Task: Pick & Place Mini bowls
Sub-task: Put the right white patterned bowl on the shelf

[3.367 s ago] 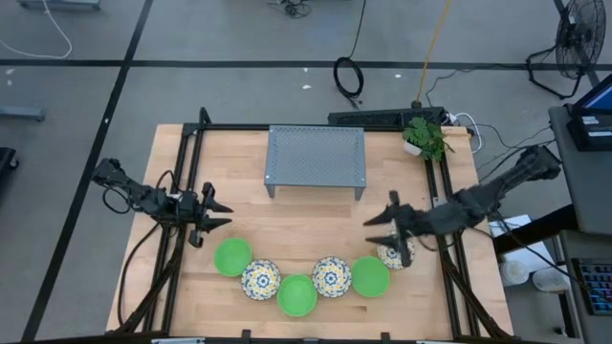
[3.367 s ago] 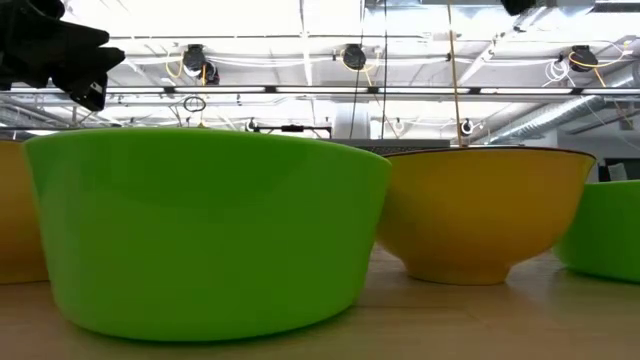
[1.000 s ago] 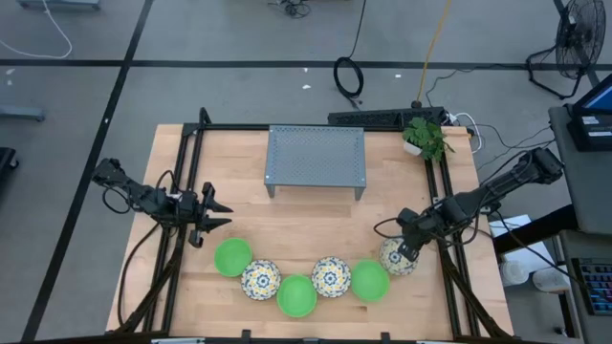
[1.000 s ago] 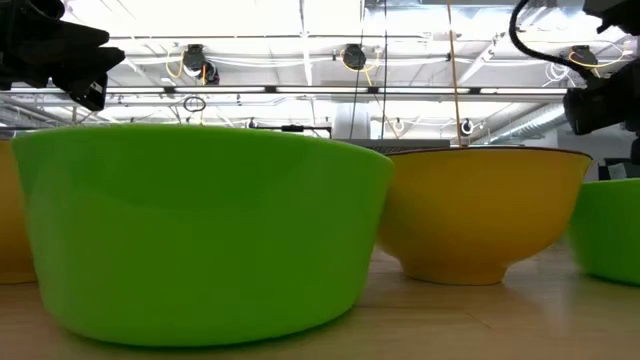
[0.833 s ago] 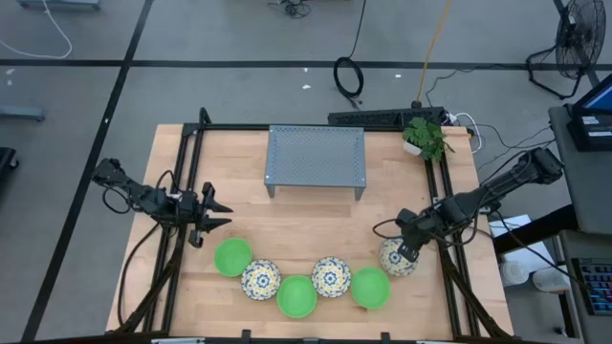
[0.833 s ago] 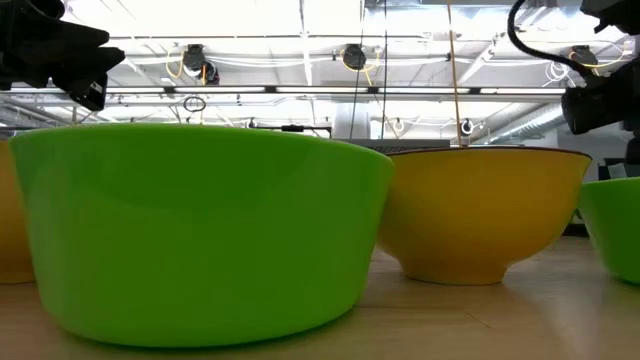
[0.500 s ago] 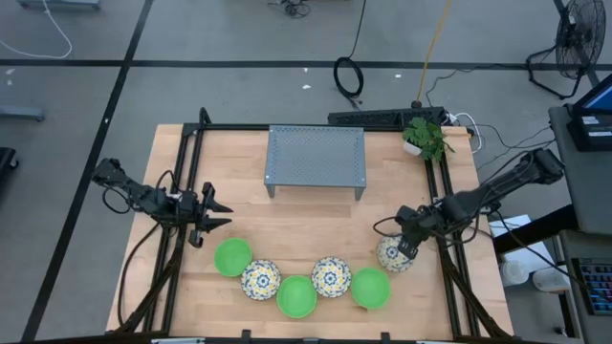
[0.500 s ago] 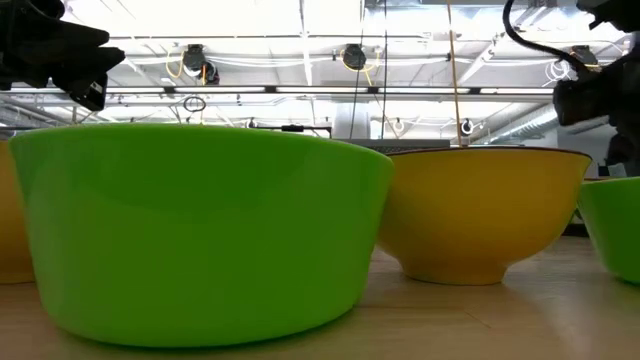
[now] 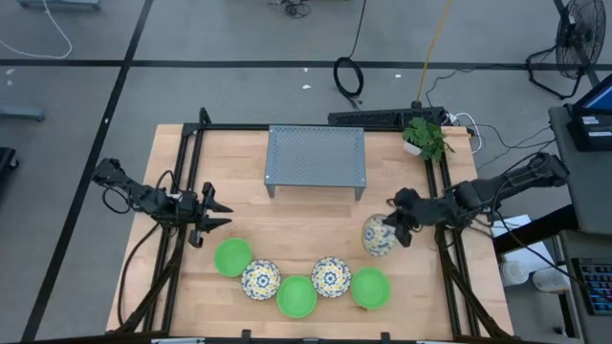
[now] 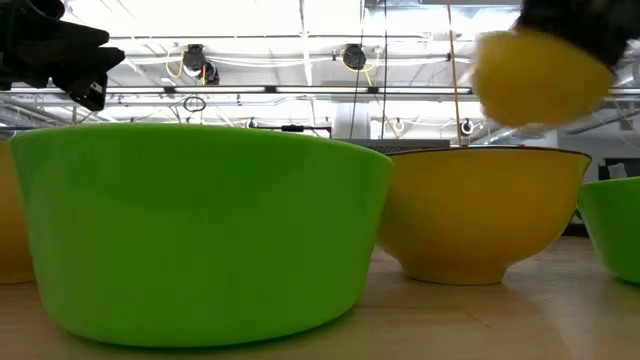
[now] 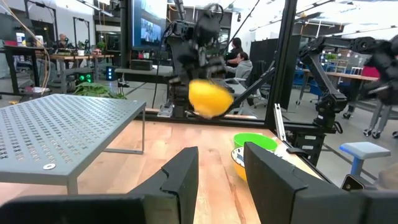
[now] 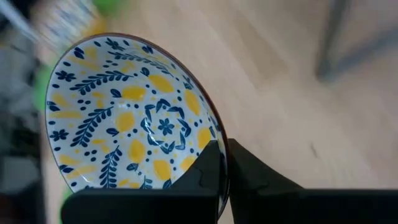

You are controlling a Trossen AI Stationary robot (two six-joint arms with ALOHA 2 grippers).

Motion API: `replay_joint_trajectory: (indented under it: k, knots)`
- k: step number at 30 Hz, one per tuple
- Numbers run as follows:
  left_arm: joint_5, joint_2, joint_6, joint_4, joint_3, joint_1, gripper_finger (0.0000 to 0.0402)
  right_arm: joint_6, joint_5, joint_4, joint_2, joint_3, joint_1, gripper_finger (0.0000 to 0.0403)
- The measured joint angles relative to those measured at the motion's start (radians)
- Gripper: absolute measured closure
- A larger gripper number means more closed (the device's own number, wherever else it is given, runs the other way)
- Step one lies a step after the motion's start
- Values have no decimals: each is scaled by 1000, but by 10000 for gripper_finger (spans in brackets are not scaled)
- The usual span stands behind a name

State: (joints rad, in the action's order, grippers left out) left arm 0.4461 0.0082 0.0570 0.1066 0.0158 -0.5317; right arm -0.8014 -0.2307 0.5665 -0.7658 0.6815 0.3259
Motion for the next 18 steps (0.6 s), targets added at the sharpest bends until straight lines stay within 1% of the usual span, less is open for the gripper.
replay_joint_trajectory:
  k: [4, 6, 8, 10, 13, 15, 18]
  knots:
    - [0, 0, 0, 0, 0, 0, 270, 146, 68, -201, -21, 40, -83, 402]
    - [0, 0, 0, 0, 0, 0, 270, 211, 121, -235, -53, 85, -137, 402]
    - [0, 0, 0, 0, 0, 0, 270, 277, 159, -232, -102, 160, -197, 402]
    - [0, 0, 0, 0, 0, 0, 270, 336, 186, -203, -168, 255, -252, 402]
    - [0, 0, 0, 0, 0, 0, 270, 421, 238, -112, -289, 436, -340, 402]
    - [0, 0, 0, 0, 0, 0, 270, 465, 262, -25, -377, 571, -399, 402]
    - [0, 0, 0, -1, 0, 0, 270, 519, 269, 121, -503, 766, -489, 402]
